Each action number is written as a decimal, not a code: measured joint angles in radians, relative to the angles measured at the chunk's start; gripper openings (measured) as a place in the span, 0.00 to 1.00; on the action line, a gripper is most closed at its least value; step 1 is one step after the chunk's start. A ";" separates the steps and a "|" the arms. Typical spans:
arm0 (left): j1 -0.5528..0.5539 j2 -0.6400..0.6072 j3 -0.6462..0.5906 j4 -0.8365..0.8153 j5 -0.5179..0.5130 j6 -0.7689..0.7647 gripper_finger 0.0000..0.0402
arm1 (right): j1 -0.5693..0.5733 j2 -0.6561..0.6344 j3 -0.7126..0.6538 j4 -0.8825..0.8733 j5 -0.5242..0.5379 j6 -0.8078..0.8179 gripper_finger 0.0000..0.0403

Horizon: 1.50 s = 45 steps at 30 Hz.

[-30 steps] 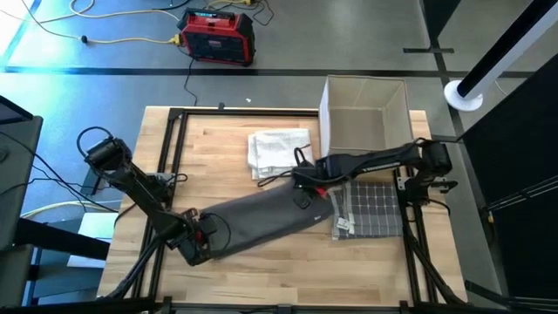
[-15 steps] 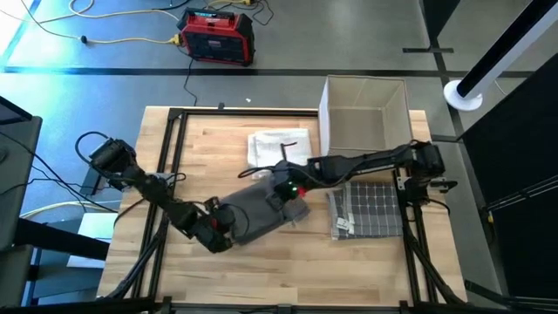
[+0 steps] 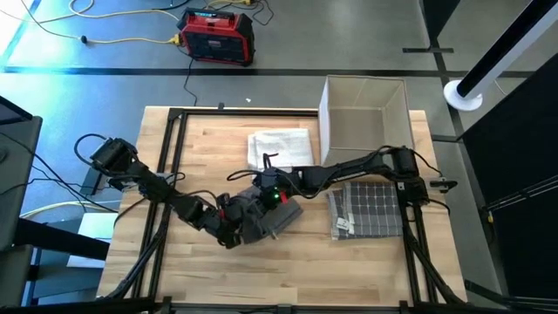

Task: Fold towel
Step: Fold the gray towel

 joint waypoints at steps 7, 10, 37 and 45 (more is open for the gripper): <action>-0.001 0.014 0.001 0.001 0.002 -0.008 0.00 | -0.002 -0.002 0.000 0.077 0.010 0.029 0.31; 0.000 0.011 0.001 -0.009 0.002 0.001 0.00 | -0.010 -0.001 0.000 0.079 -0.040 0.037 0.41; -0.020 -0.135 0.112 -0.306 -0.065 -0.013 0.00 | 0.048 -0.301 -0.132 -0.462 0.150 -0.398 0.41; 0.049 -0.126 -0.054 -0.123 0.019 -0.021 0.00 | 0.055 -0.244 -0.426 -0.070 0.215 -0.253 0.03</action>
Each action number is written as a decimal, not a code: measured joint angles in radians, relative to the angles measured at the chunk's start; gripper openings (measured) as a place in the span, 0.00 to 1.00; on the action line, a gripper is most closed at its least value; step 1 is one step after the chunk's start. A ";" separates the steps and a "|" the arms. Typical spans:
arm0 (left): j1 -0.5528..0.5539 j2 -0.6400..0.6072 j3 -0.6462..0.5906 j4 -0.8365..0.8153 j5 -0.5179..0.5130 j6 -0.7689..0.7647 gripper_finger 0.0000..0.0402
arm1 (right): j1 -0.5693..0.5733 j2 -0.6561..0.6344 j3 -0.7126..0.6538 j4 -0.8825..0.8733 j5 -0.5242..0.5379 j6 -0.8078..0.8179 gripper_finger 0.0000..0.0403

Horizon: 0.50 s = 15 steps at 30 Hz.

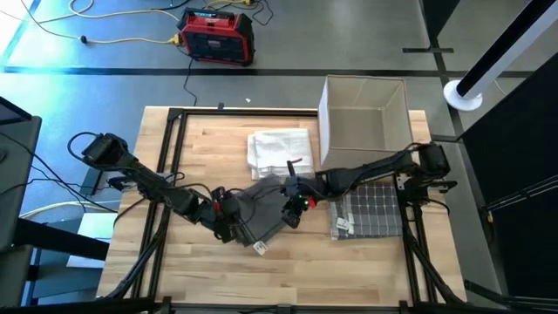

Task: Fold towel
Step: Fold the gray towel

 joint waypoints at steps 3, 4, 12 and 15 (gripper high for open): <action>0.003 0.000 -0.028 0.004 0.023 -0.019 0.00 | 0.003 0.017 -0.067 0.091 0.011 0.064 0.02; 0.003 0.000 -0.038 0.005 0.030 -0.025 0.00 | 0.003 0.022 -0.090 0.122 0.014 0.086 0.01; 0.003 -0.006 -0.033 0.004 0.078 0.000 0.00 | 0.055 0.026 -0.133 0.158 0.025 0.165 0.00; 0.003 -0.013 0.004 -0.050 0.119 0.014 0.00 | 0.100 0.018 -0.106 0.136 0.010 0.164 0.00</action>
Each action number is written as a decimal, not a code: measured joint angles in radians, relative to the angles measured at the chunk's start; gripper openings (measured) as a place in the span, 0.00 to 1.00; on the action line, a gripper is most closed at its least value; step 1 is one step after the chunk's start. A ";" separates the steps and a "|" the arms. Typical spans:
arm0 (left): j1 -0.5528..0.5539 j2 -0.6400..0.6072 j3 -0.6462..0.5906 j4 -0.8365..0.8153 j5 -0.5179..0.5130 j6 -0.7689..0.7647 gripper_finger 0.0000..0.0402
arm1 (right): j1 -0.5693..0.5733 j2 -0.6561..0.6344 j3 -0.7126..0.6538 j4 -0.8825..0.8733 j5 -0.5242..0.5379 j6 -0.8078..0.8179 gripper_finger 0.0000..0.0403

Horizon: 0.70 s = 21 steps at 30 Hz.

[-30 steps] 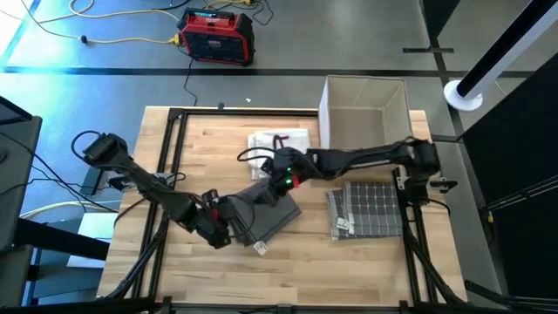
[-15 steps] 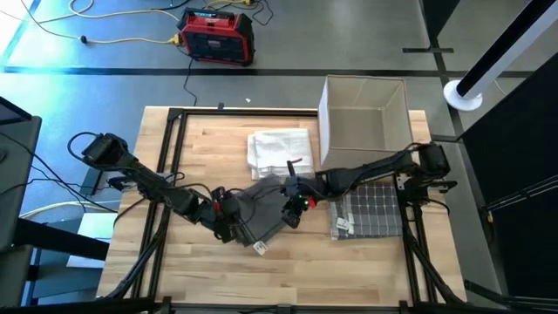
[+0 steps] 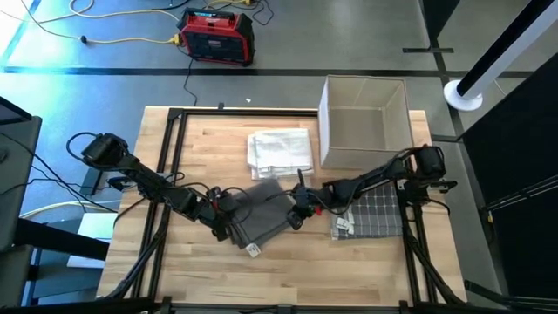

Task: Fold towel
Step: Fold the gray towel

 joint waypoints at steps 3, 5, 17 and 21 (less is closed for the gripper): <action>-0.001 -0.011 0.064 -0.051 0.026 -0.023 0.00 | 0.033 -0.040 0.041 -0.041 0.025 -0.007 0.00; -0.009 -0.014 0.113 -0.040 0.025 -0.028 0.00 | 0.049 -0.083 0.069 -0.085 0.068 -0.040 0.00; 0.036 0.024 0.175 0.133 -0.030 0.118 0.00 | 0.060 -0.347 0.158 -0.435 0.303 -0.147 0.00; 0.049 0.080 0.167 0.162 -0.032 0.089 0.00 | 0.062 -0.408 0.160 -0.531 0.347 -0.140 0.00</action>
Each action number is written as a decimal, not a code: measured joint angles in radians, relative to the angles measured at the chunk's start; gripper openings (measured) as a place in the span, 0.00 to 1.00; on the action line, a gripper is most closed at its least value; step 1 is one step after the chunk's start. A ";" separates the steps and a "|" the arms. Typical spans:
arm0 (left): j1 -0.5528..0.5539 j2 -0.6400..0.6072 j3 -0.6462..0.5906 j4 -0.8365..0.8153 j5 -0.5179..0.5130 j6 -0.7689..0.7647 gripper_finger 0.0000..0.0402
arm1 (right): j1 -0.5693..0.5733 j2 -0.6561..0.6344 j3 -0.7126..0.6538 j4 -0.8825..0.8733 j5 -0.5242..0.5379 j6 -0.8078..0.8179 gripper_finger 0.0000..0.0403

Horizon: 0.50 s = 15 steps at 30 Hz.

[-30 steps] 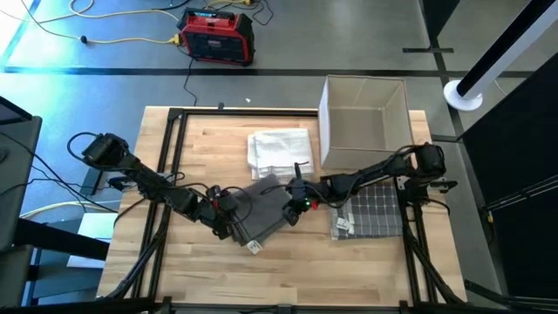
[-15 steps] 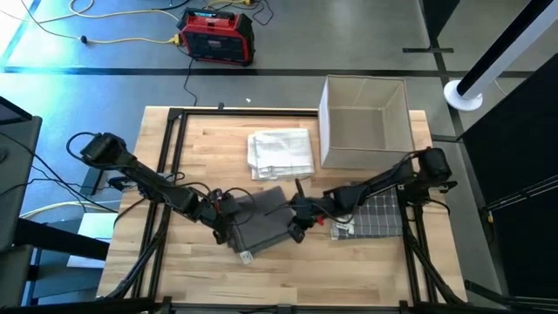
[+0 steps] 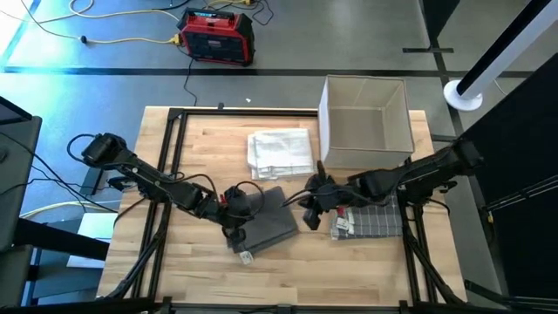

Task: Fold towel
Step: Fold the gray towel

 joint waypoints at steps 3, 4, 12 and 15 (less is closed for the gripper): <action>-0.010 0.071 0.000 0.035 0.019 0.021 0.00 | 0.001 -0.009 0.000 -0.024 0.011 0.001 0.00; -0.013 0.092 0.000 0.040 0.038 0.027 0.00 | 0.002 -0.009 0.000 -0.030 0.010 0.001 0.00; -0.061 0.143 0.008 -0.200 0.184 0.064 0.00 | 0.001 -0.009 0.000 -0.046 0.014 -0.010 0.00; -0.082 0.100 0.005 -0.343 0.244 0.148 0.00 | 0.002 -0.009 0.000 -0.054 0.024 -0.010 0.00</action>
